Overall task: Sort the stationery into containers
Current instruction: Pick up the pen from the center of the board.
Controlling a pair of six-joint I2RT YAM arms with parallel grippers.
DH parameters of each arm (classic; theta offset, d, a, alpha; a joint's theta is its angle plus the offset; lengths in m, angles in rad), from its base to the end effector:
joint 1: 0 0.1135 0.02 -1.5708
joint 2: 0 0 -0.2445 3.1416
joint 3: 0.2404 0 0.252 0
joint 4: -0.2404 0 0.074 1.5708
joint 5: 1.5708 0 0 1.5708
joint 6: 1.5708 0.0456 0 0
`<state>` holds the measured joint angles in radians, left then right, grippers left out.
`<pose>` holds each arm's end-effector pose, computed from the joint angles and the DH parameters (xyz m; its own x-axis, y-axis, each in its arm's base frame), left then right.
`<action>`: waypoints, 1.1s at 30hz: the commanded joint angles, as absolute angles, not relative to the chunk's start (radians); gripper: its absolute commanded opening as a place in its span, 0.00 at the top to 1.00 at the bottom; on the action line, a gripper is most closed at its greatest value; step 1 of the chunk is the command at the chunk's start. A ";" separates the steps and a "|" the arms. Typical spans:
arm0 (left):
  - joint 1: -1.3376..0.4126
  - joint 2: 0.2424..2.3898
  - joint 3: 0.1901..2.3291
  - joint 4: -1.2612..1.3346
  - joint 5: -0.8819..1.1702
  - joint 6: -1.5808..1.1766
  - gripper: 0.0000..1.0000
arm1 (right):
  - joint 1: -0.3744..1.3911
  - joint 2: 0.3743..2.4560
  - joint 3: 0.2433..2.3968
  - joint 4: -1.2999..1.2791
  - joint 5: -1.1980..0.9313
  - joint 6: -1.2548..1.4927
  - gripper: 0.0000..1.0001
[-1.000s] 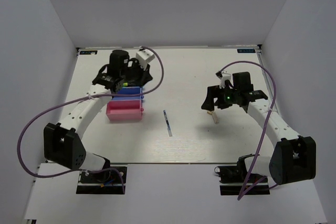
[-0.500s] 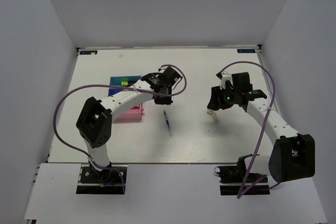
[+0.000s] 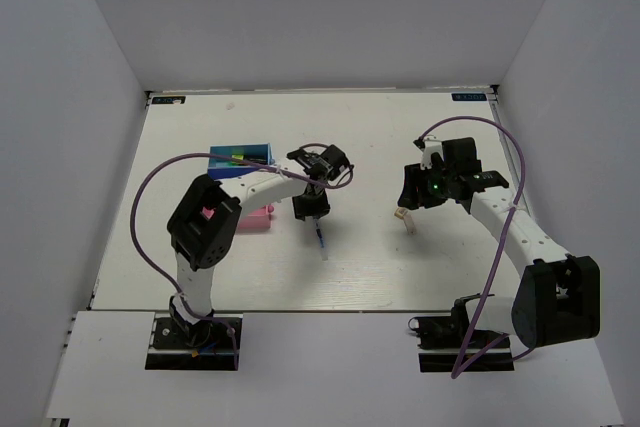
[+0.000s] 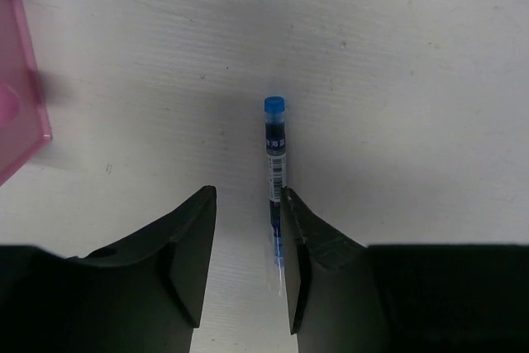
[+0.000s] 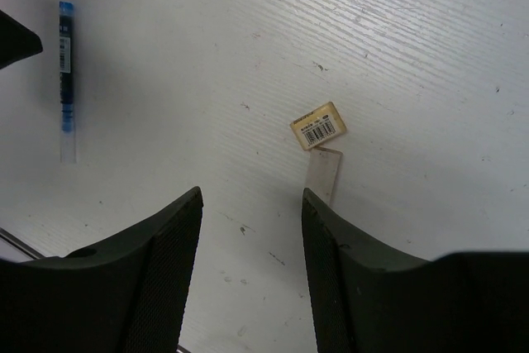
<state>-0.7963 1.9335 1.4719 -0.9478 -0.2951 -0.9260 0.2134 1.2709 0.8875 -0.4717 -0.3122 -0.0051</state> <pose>0.2693 -0.2563 0.1707 -0.9353 -0.1374 -0.3260 -0.1603 0.9861 0.0441 0.2650 0.0718 0.2226 -0.7355 -0.1643 -0.6573 -0.4023 0.8866 0.2284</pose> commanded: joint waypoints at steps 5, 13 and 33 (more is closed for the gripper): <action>-0.802 1.963 1.434 -0.859 -0.244 -0.980 0.52 | 0.206 1.252 0.911 -0.460 -0.317 -0.006 0.45; -0.805 1.993 1.407 -0.810 -0.225 -0.988 0.52 | 0.201 1.247 0.908 -0.463 -0.331 -0.006 0.45; -0.818 1.872 1.370 -0.845 -0.325 -0.841 1.00 | 0.181 1.247 0.908 -0.466 -0.364 0.020 0.45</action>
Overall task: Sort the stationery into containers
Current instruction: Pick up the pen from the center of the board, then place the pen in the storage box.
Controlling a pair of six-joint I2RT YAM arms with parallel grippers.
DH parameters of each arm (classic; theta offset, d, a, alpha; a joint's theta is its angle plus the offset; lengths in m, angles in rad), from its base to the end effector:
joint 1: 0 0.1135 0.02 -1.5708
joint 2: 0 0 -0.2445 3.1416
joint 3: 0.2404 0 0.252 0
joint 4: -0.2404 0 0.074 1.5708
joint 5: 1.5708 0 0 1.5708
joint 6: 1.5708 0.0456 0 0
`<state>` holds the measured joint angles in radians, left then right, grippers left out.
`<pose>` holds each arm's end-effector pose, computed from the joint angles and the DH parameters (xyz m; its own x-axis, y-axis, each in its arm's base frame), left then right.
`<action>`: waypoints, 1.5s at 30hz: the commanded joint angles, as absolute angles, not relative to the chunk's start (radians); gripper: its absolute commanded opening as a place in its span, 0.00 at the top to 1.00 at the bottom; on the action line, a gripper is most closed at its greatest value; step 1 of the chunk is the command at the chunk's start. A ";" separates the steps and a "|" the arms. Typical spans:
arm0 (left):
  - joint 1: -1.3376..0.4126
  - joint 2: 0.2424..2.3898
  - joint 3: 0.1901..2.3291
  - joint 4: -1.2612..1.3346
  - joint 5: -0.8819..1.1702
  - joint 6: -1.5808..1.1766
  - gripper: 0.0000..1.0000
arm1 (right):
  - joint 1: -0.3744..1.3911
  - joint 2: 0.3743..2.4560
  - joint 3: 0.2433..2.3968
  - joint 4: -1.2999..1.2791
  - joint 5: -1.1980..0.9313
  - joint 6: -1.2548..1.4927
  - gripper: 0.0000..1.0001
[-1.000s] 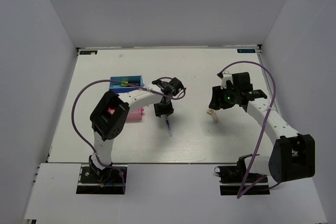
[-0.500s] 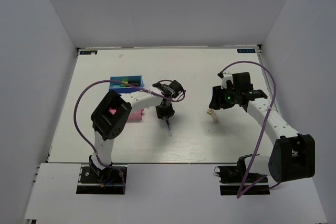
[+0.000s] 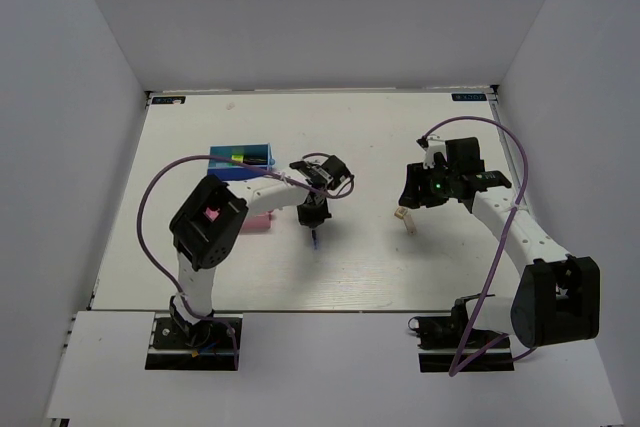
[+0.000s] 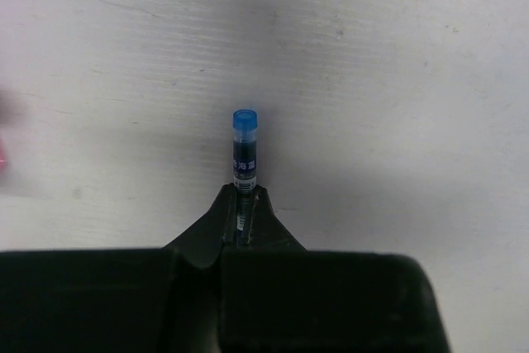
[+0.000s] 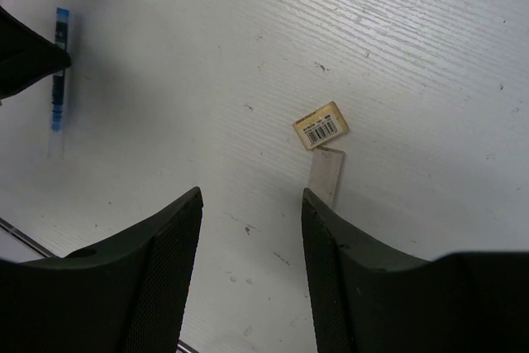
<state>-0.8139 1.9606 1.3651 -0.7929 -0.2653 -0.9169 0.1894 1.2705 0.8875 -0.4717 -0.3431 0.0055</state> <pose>0.2632 -0.2612 0.1360 -0.9417 -0.1185 -0.3150 -0.1291 0.9915 0.0129 0.2661 0.0666 0.2230 -0.7430 -0.1372 -0.6550 -0.3901 0.8841 0.2574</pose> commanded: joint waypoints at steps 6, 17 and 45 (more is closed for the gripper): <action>-0.729 1.660 1.420 -0.897 -0.486 -0.787 1.00 | 0.183 1.247 0.907 -0.462 -0.367 0.020 0.45; -0.473 1.499 1.333 -0.760 -0.656 -0.956 1.00 | 0.179 1.256 0.904 -0.460 -0.379 0.023 0.45; -0.383 1.597 1.124 -0.465 -0.885 -1.137 0.97 | 0.155 1.264 0.903 -0.466 -0.446 0.009 0.42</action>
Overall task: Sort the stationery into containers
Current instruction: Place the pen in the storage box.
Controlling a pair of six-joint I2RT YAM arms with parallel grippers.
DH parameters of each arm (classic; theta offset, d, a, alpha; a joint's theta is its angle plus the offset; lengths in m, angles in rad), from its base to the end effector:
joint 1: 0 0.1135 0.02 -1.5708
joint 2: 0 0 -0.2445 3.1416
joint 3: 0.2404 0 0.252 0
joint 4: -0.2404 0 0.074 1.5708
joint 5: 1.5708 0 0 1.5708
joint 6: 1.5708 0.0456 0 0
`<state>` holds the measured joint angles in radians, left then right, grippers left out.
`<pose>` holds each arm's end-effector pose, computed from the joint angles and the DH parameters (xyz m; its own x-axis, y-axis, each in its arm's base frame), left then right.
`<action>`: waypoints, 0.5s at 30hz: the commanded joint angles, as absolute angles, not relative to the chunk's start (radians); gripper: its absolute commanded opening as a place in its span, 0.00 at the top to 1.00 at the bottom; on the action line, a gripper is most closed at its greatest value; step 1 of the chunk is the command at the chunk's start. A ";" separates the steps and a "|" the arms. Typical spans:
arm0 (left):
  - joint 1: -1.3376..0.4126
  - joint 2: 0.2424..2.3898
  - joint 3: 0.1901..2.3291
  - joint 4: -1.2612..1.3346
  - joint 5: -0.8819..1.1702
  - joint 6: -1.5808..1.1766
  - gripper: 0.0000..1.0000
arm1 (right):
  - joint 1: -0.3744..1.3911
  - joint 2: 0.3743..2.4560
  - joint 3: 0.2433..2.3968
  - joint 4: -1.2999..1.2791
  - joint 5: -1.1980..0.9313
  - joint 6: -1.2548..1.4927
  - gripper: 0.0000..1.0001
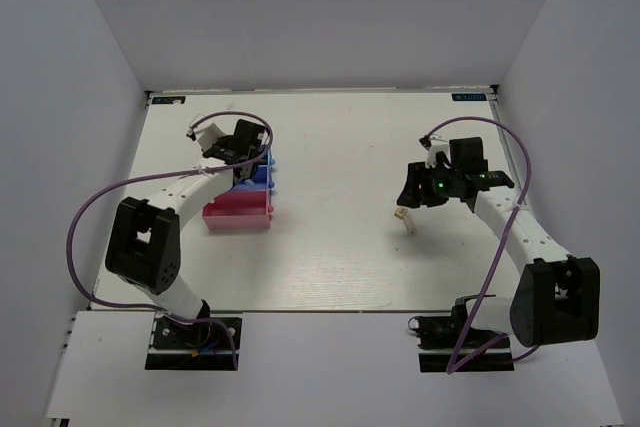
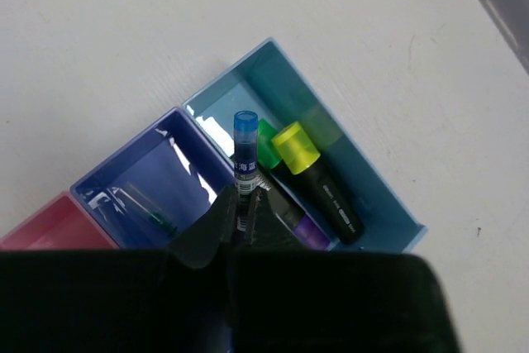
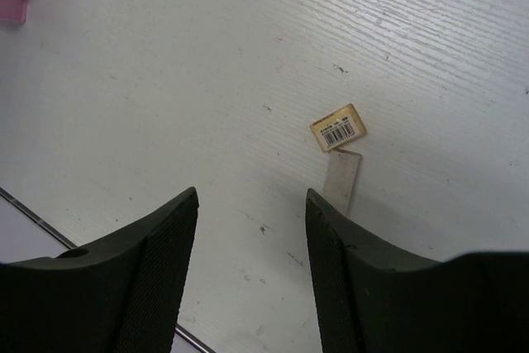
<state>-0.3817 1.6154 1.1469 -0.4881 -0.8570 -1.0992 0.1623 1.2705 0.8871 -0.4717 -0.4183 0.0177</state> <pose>0.3249 -0.0933 0.2159 -0.2017 -0.5475 -0.8121 -0.7485 0.6210 -0.2328 0.2664 0.0624 0.2239 -0.7519 -0.1067 -0.6506 -0.3974 0.8607 0.3181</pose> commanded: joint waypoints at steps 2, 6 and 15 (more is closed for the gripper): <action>-0.380 1.588 1.103 -0.462 -0.876 -1.138 0.81 | 0.155 1.266 0.905 -0.469 -0.453 0.008 0.38; -0.383 1.578 1.082 -0.442 -0.862 -1.111 0.65 | 0.150 1.272 0.905 -0.469 -0.449 0.008 0.37; -0.384 1.513 1.103 -0.405 -0.828 -0.993 0.44 | 0.144 1.266 0.899 -0.466 -0.391 -0.027 0.37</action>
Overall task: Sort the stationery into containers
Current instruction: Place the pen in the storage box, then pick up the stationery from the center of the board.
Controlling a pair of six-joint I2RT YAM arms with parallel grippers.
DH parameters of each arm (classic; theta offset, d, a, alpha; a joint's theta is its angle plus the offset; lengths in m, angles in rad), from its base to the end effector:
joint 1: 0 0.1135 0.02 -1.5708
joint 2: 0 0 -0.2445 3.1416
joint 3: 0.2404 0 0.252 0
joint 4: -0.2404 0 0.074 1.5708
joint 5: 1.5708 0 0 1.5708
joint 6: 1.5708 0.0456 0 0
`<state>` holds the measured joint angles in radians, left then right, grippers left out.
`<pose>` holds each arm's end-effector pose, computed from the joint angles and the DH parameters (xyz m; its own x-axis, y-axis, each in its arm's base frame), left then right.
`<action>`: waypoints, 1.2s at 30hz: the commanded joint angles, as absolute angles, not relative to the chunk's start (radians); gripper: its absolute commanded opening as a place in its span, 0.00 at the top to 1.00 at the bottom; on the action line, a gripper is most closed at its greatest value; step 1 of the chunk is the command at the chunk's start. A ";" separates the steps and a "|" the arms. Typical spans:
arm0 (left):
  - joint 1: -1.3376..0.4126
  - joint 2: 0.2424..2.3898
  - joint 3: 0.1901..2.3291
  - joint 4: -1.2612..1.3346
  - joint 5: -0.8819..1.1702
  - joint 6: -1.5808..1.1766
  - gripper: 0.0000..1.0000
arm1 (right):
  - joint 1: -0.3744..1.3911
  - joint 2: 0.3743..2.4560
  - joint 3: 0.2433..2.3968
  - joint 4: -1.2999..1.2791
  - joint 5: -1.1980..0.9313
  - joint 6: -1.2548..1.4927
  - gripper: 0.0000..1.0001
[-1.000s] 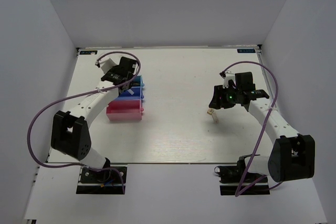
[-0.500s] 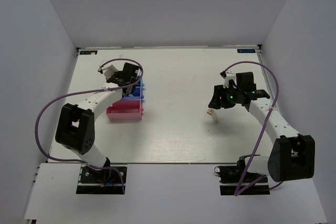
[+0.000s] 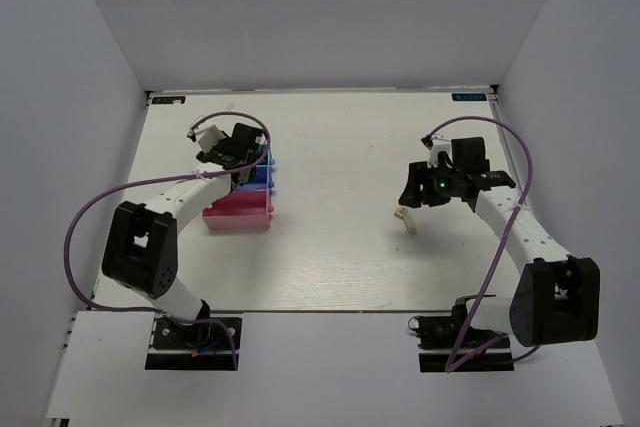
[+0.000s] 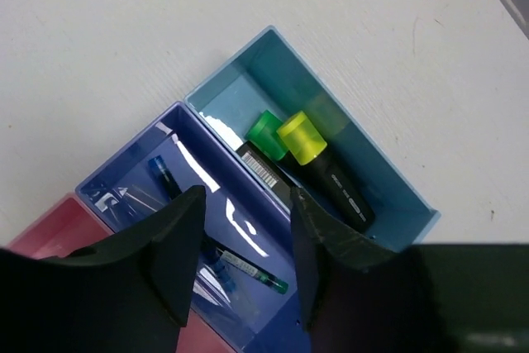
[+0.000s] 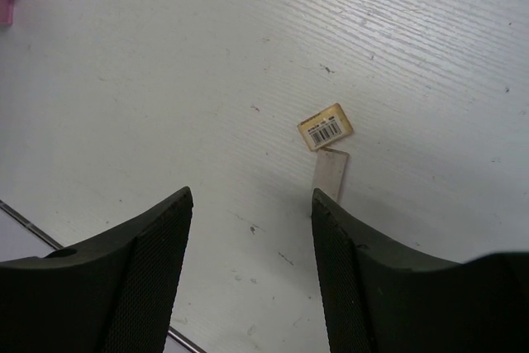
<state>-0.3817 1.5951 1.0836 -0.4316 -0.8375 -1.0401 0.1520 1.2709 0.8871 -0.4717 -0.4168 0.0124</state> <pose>0.3190 -0.0915 0.2058 -0.2460 -0.5233 -0.8159 -0.7266 0.6567 -0.2021 0.2671 0.0596 0.2237 -0.7511 -0.1036 -0.6520 -0.3916 0.8650 0.3137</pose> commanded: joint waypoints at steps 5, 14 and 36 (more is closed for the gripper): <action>-0.410 1.416 1.104 -0.368 -0.649 -0.775 0.94 | 0.146 1.295 0.929 -0.511 -0.214 -0.124 0.53; -0.547 1.310 1.108 -0.668 0.196 -0.291 0.53 | 0.159 1.462 1.022 -0.670 -0.176 -0.224 0.60; -0.621 0.677 0.699 -0.716 0.084 -0.238 0.31 | 0.328 1.709 1.006 -0.612 -0.055 -0.209 0.56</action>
<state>-0.6239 0.7017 0.6949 -0.7074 0.0902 -0.2508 0.3176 1.6806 0.9947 -0.6342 -0.0811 -0.2165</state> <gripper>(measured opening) 0.692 0.463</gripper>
